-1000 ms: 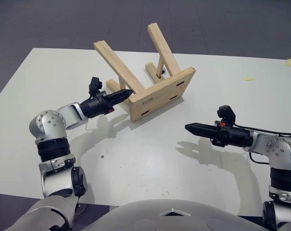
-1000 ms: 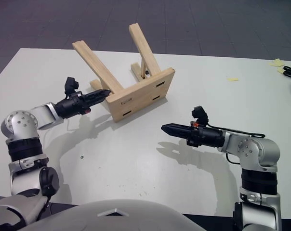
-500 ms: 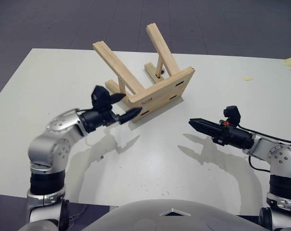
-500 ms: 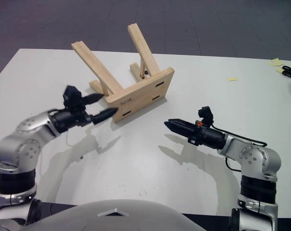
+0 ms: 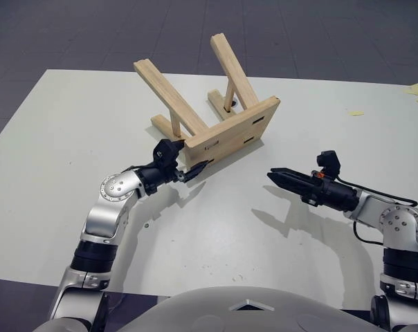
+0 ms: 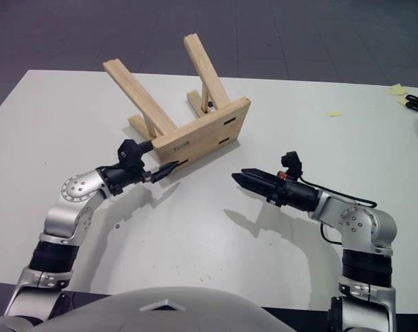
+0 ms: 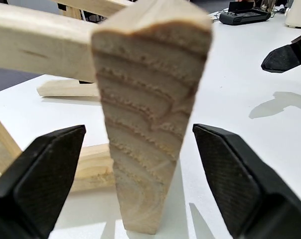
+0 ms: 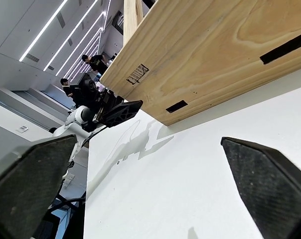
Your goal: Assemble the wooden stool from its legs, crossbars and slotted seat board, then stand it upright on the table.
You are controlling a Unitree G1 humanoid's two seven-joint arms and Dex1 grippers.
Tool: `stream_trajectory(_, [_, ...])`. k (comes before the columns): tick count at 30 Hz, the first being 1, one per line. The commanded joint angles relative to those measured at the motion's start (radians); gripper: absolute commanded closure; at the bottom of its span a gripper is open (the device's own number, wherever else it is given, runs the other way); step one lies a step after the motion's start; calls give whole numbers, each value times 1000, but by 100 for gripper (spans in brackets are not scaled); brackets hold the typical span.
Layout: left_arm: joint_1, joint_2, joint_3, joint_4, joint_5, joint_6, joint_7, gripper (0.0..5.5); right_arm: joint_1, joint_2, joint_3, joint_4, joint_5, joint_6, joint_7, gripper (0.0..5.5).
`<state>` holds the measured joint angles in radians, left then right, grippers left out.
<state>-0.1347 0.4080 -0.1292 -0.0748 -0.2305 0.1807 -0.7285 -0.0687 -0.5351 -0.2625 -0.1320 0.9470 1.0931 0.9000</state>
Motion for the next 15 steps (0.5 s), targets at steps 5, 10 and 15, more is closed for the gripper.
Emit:
stream_trajectory(5, [-30, 61, -54, 32, 13, -49, -144, 305, -19, -25, 26, 28, -33, -34, -6, 10])
stream_trajectory(10, [-95, 79, -53, 108, 74, -132, -157, 381, -36, -42, 45, 52, -55, -54, 2, 10])
stream_trajectory(15, [-89, 94, -71, 67, 28, -118, -233, 412, -61, -55, 59, 85, -77, -69, 18, 10])
